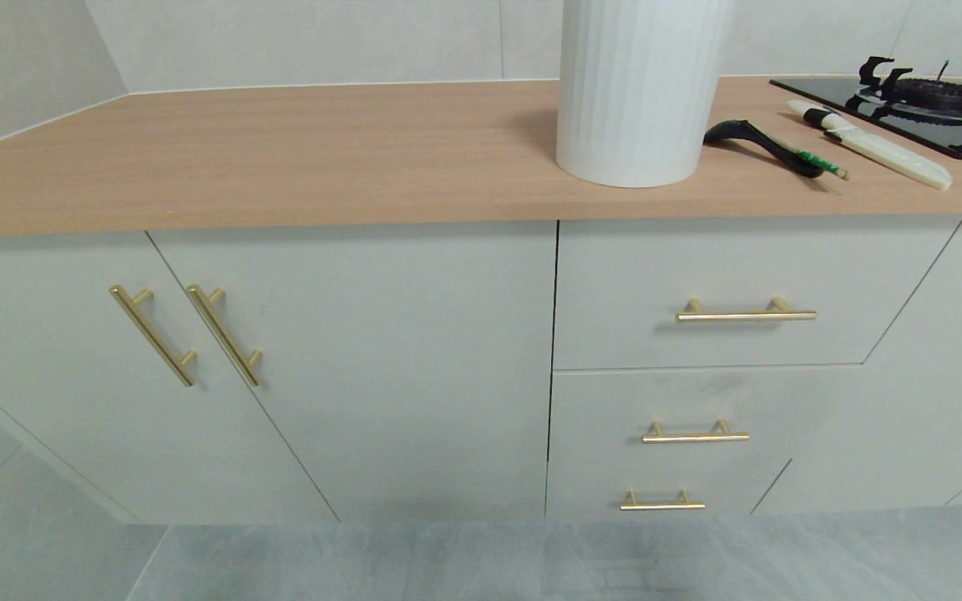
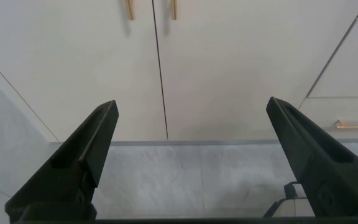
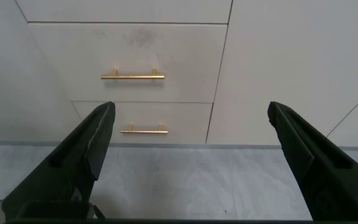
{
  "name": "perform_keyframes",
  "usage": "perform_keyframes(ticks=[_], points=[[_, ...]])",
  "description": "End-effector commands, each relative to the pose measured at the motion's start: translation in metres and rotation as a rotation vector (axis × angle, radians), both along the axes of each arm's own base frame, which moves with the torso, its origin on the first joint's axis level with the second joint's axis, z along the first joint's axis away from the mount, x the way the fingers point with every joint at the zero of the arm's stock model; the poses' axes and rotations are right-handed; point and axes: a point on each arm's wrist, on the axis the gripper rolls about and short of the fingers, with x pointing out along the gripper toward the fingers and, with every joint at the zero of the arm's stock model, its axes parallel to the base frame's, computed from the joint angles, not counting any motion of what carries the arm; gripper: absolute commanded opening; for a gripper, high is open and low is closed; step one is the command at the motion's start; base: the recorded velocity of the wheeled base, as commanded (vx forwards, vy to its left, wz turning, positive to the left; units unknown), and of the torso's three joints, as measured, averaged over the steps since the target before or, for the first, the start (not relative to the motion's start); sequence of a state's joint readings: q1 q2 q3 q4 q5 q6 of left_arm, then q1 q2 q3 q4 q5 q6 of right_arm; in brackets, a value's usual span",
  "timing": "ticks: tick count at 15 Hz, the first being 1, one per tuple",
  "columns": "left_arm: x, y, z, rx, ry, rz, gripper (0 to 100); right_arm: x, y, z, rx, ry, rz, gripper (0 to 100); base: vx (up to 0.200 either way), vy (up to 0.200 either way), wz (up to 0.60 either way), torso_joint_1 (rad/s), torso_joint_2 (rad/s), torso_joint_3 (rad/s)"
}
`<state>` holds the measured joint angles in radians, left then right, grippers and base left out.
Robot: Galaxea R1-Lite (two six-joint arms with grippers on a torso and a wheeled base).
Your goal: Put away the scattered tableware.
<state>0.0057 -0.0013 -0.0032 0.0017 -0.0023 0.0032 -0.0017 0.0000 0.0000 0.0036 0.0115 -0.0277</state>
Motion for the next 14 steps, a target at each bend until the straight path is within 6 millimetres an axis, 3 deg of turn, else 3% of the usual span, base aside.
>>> perform_keyframes(ticks=[1, 3, 5, 6, 9, 11, 14], points=[[0.0, 0.0, 0.0, 0.0, 0.001, 0.001, 100, 0.0, 0.0, 0.0, -0.001, -0.001, 0.001, 100, 0.0, 0.0, 0.0, 0.0, 0.0, 0.0], [0.0, 0.0, 0.0, 0.0, 0.001, 0.001, 100, 0.0, 0.0, 0.001, -0.001, -0.005, 0.004, 100, 0.0, 0.0, 0.0, 0.0, 0.0, 0.0], [0.0, 0.0, 0.0, 0.0, 0.001, 0.0, 100, -0.011, 0.001, 0.047, 0.03, -0.103, 0.082, 100, 0.0, 0.0, 0.0, 0.0, 0.0, 0.0], [0.0, 0.0, 0.0, 0.0, 0.001, 0.0, 100, -0.005, 0.003, 0.057, 0.031, -0.044, 0.141, 100, 0.0, 0.0, 0.0, 0.0, 0.0, 0.0], [0.0, 0.0, 0.0, 0.0, 0.001, 0.001, 100, 0.034, 0.005, 0.067, 0.037, 0.226, 0.247, 100, 0.0, 0.0, 0.0, 0.0, 0.0, 0.0], [0.0, 0.0, 0.0, 0.0, 0.001, 0.0, 100, 0.074, 0.01, 0.082, 0.022, 0.405, 0.331, 100, 0.0, 0.0, 0.0, 0.0, 0.0, 0.0], [0.0, 0.0, 0.0, 0.0, 0.001, 0.001, 100, 0.123, 0.026, 0.088, -0.004, 0.589, 0.415, 100, 0.0, 0.0, 0.0, 0.0, 0.0, 0.0]])
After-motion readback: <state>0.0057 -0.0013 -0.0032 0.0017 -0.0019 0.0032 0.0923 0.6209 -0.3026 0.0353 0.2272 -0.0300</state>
